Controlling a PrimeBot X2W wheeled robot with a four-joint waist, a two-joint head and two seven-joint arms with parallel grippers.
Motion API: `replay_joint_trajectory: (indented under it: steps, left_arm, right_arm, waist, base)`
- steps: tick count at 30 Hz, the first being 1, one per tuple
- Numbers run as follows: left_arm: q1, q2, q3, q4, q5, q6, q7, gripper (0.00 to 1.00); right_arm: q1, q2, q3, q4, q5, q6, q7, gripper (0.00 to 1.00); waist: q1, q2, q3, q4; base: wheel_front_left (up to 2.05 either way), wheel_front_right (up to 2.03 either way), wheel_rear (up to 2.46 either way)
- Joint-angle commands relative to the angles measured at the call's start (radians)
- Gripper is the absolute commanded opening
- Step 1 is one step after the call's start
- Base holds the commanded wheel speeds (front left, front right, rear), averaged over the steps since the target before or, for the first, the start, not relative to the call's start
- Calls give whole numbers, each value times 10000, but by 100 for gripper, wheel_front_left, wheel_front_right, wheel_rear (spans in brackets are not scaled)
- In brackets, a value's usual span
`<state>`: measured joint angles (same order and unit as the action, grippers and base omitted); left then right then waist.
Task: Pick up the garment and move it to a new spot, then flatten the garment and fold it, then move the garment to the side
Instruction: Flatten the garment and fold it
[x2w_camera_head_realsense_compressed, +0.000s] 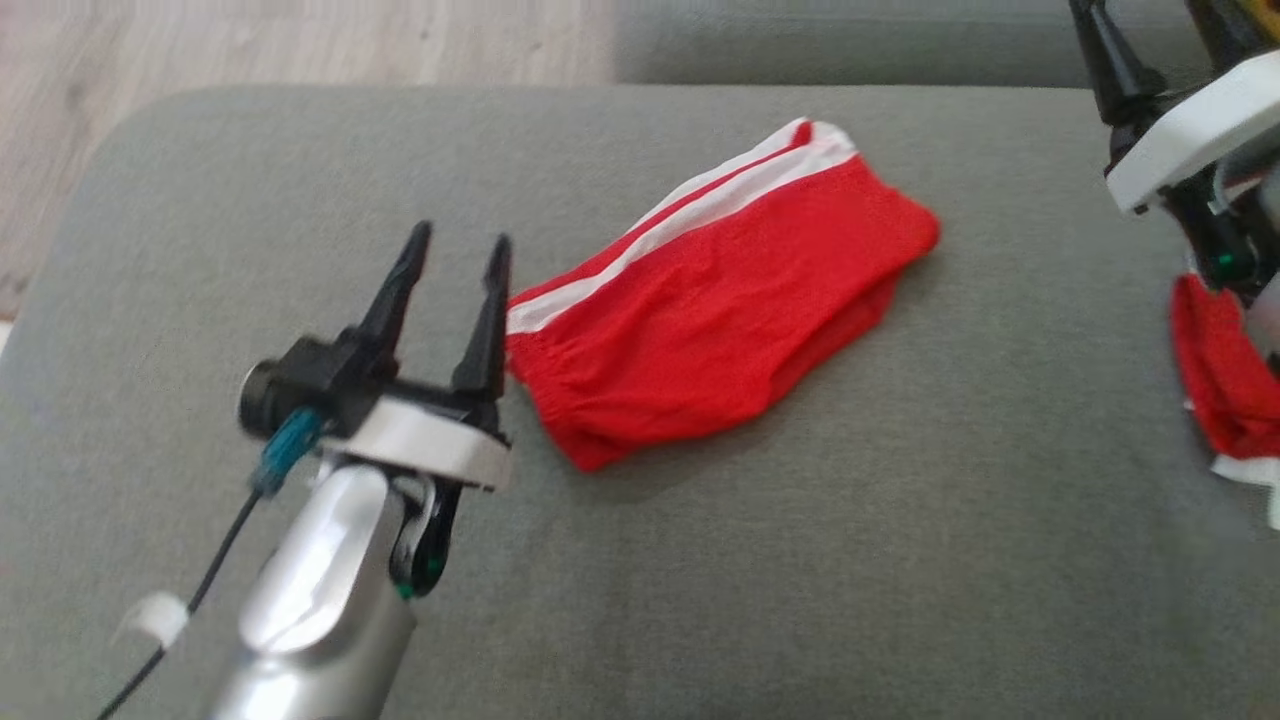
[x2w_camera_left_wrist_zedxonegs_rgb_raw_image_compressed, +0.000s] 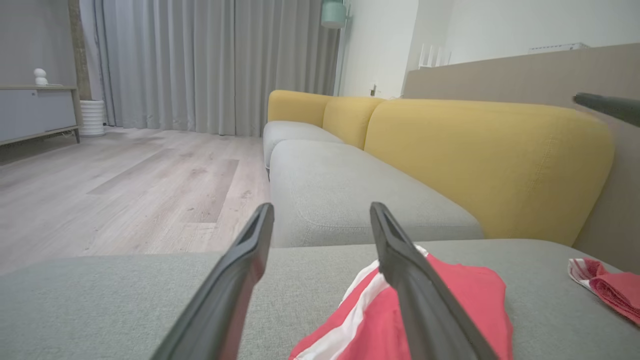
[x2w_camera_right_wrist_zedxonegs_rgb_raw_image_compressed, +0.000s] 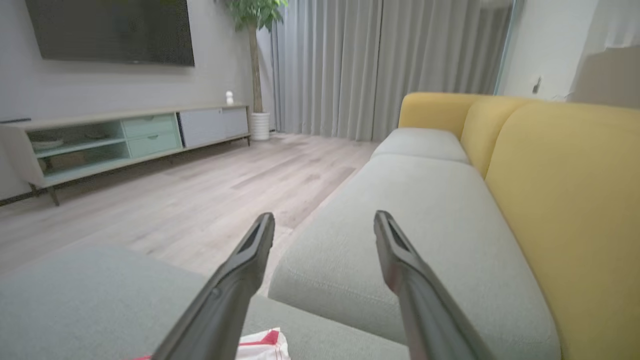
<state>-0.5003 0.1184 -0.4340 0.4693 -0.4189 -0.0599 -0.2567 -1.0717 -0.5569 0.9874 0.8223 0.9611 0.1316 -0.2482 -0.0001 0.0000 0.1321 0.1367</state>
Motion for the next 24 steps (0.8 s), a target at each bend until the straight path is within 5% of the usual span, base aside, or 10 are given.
replay_joint_trajectory:
  steps: [1,2,7,12,18,24]
  left_arm:
    - [192,253,671,-657,207,108,-51,100]
    - [192,253,671,-657,207,108,-51,100]
    - [1227,51,1360,-1456,459,-52,-51,100]
    - [2100,-170,1879,-1997,907,-218,-51,100]
    - [3272,-398,2452,-2451,1314,-469,-51,100]
    - [4032,-586,2838,-2637,1615,-570,-51,100]
  right_arm:
    - [704,79,-1021,-527,-767,-9,-131,100]
    - [704,79,-1021,-527,-767,-9,-131,100]
    - [3221,848,-4260,-1871,-3096,-9,-133,100]
    - [5897,2291,-6622,-3382,-5324,-9,-134,100]
    - [8057,3917,-7807,-4370,-7047,-9,-134,100]
    - [8845,4606,-8353,-4852,-7600,-9,-135,100]
  waist:
    - [1,0,-386,-480]
    - [1,0,-386,-480]
    - [1,0,-607,-799]
    - [1,0,-806,-1012]
    - [1,0,-1104,-1242]
    - [1,0,-1199,-1309]
  base:
    - [0,0,0]
    - [0,0,0]
    - [0,0,0]
    - [0,0,0]
    - [0,0,0]
    - [0,0,0]
